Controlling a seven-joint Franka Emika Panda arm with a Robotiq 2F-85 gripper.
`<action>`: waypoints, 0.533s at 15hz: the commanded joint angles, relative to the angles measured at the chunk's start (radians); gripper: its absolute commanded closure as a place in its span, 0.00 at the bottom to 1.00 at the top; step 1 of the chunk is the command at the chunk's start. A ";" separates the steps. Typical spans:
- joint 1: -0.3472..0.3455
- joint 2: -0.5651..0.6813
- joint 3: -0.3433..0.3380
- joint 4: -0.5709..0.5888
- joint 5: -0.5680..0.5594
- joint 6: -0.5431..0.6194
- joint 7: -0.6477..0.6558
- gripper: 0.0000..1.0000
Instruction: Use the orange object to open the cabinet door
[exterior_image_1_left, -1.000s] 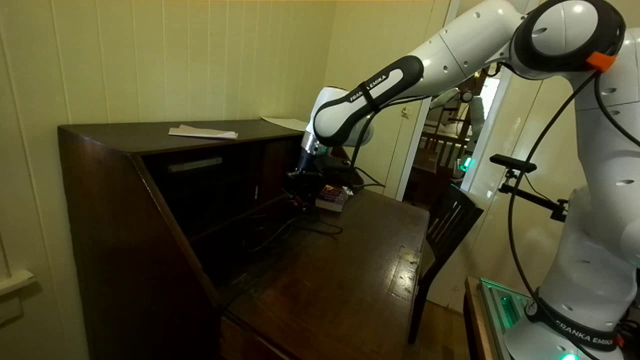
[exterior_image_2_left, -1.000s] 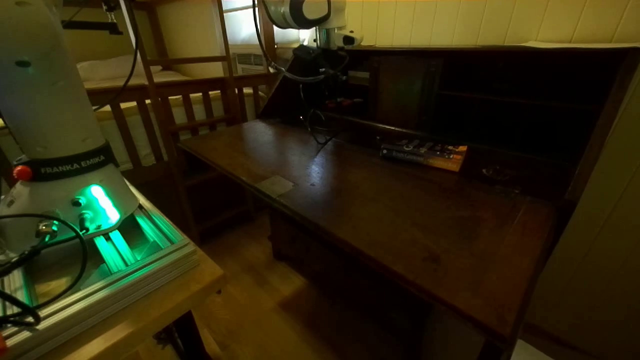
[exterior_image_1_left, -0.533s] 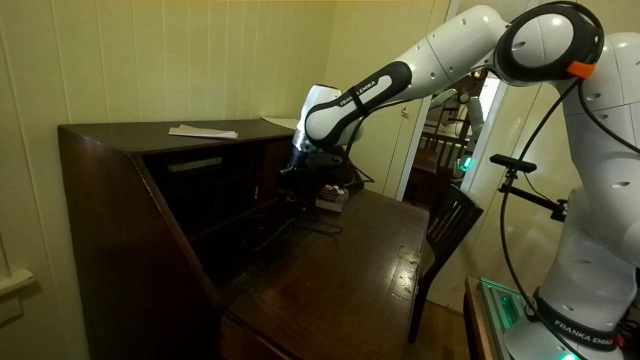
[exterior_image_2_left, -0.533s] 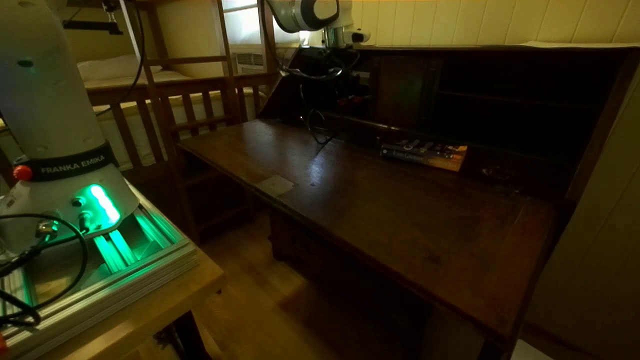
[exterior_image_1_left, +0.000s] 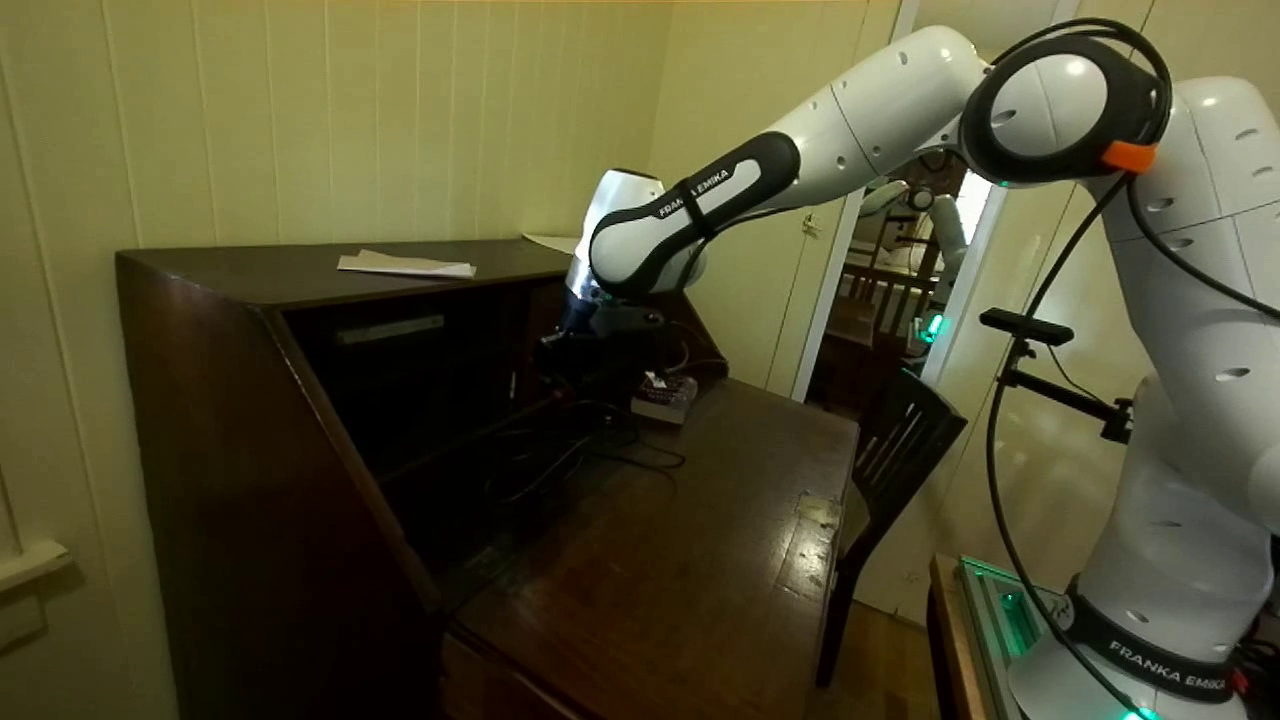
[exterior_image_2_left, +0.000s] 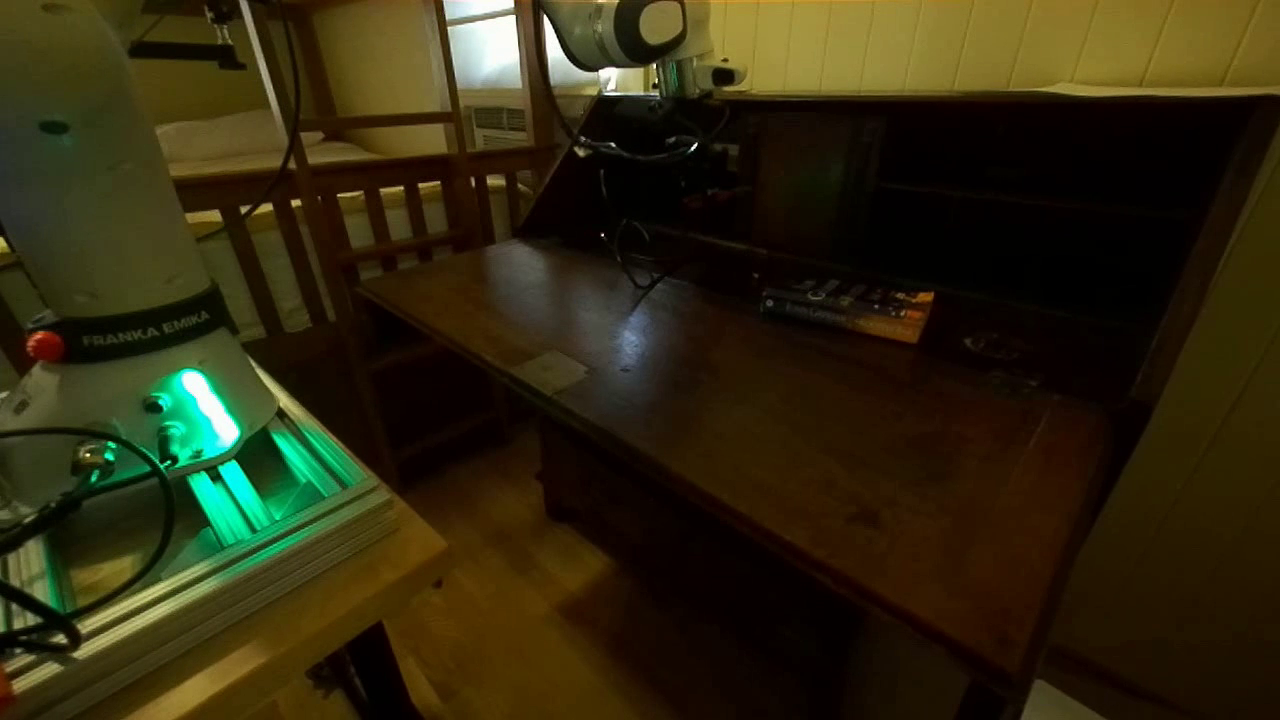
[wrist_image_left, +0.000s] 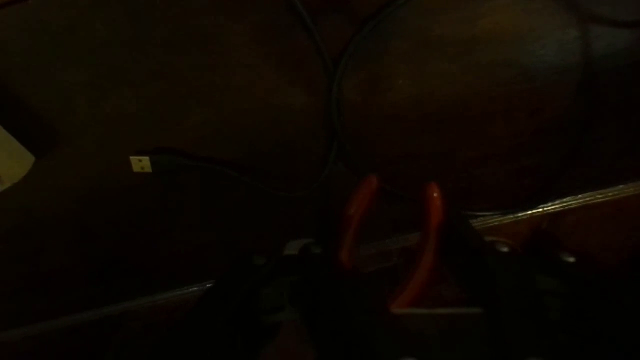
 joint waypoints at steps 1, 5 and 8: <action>0.004 0.041 -0.009 0.076 -0.029 -0.023 -0.001 0.71; 0.011 0.061 -0.005 0.114 -0.040 -0.038 -0.009 0.71; 0.027 0.062 -0.007 0.118 -0.056 -0.046 -0.002 0.71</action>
